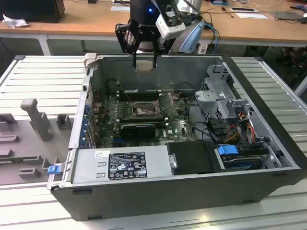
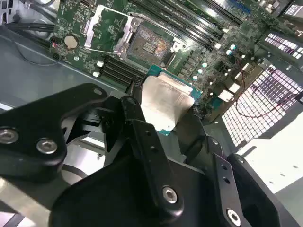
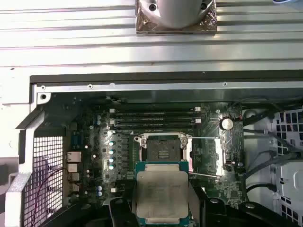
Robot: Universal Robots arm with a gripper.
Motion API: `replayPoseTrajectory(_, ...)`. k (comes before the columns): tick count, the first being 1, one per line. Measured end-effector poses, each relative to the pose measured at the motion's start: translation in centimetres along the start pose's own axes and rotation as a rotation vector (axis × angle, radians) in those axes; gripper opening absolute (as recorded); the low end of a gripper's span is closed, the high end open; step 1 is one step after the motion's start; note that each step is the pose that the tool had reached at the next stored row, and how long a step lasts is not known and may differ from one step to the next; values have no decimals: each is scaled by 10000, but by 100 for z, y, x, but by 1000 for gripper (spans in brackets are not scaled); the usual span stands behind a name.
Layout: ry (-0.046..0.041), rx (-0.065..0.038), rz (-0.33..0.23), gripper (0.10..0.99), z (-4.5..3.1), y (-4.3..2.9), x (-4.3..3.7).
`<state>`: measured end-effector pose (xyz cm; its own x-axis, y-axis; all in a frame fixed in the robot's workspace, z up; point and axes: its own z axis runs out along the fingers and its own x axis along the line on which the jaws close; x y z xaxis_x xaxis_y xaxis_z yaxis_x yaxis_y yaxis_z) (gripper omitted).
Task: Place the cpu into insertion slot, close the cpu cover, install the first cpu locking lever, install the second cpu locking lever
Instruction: 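Place the cpu into insertion slot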
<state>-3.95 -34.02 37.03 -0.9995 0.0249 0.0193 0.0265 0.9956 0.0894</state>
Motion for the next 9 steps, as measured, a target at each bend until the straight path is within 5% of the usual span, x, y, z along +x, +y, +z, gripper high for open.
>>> replayPoseTrajectory(2,-83,-17,933,529,1,0,0)
replayPoseTrajectory(9,-91,-19,1015,529,31,-3,-1)
